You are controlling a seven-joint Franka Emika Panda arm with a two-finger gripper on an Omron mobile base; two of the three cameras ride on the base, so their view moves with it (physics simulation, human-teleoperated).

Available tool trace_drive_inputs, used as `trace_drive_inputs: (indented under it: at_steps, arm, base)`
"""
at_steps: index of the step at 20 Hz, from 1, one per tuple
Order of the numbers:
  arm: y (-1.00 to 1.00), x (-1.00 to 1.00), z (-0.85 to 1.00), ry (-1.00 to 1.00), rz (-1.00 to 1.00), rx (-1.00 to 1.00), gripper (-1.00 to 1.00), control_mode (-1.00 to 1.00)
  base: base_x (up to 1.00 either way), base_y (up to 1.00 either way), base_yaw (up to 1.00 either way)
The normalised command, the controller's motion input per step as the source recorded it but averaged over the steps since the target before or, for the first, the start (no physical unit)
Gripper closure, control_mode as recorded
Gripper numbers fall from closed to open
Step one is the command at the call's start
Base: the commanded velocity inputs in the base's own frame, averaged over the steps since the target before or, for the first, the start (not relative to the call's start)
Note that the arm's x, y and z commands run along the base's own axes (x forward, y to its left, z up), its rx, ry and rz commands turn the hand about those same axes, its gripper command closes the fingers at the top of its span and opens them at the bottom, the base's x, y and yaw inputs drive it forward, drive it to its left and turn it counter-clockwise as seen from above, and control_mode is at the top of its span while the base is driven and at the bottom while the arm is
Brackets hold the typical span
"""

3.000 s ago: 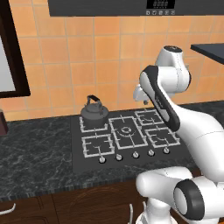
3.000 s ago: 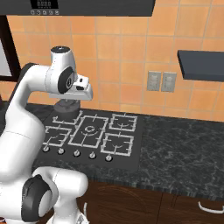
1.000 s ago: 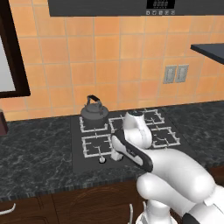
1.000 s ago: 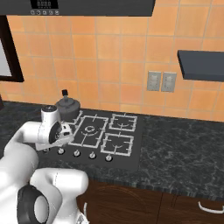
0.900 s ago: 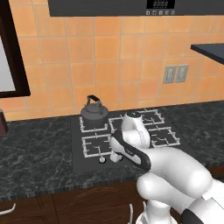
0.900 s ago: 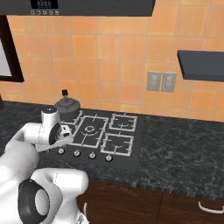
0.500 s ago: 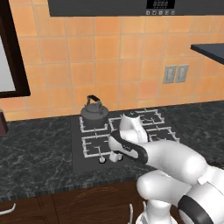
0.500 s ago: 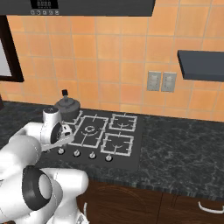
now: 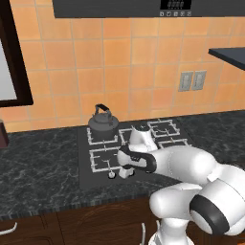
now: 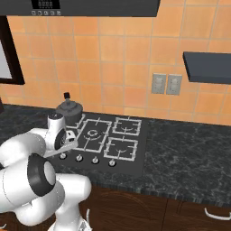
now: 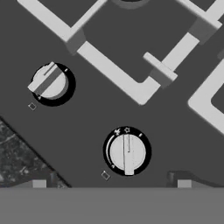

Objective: Turn off the rear left burner of the stove.

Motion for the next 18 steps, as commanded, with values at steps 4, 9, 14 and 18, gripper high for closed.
trace_drive_inputs:
  at_steps: [4, 9, 14, 18]
  arm:
    - [0.0, 0.23, 0.0, 0.0, 0.0, 0.0, -1.0, -1.0]
    - [0.0, 0.31, -0.13, 0.0, 0.0, 0.0, -1.0, -1.0]
    - [0.07, 0.1, -0.09, 0.01, 0.0, 0.0, -1.0, -1.0]
    - [0.15, -0.6, -0.11, -0.01, 0.03, -0.03, -1.0, -1.0]
  base:
    - [0.0, 0.0, 0.0]
    - [0.0, 0.0, 0.0]
    - [0.0, 0.0, 0.0]
    - [0.0, 0.0, 0.0]
